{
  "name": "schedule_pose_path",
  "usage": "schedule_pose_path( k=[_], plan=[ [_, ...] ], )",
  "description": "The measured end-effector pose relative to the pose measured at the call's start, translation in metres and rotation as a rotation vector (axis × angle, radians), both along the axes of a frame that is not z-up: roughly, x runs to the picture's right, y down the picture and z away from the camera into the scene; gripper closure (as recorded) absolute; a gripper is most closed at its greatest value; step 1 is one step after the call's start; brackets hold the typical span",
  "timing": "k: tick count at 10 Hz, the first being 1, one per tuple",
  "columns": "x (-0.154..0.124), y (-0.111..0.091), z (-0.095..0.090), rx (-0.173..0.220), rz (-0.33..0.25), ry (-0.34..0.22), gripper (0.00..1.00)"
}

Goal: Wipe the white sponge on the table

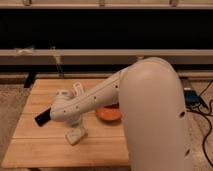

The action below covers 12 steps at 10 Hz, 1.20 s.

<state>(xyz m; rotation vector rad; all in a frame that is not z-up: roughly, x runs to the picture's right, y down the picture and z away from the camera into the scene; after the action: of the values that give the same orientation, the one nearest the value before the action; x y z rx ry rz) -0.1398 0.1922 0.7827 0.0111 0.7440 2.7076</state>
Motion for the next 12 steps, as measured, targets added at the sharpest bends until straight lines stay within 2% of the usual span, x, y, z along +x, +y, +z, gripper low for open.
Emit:
schedule_pose_path(
  k=[4, 7, 12],
  plan=[
    [0.004, -0.005, -0.003, 0.007, 0.012, -0.005, 0.23],
    [0.004, -0.004, -0.005, -0.006, -0.002, -0.020, 0.22],
    [0.004, -0.012, -0.016, -0.016, 0.003, -0.088, 0.22]
  ],
)
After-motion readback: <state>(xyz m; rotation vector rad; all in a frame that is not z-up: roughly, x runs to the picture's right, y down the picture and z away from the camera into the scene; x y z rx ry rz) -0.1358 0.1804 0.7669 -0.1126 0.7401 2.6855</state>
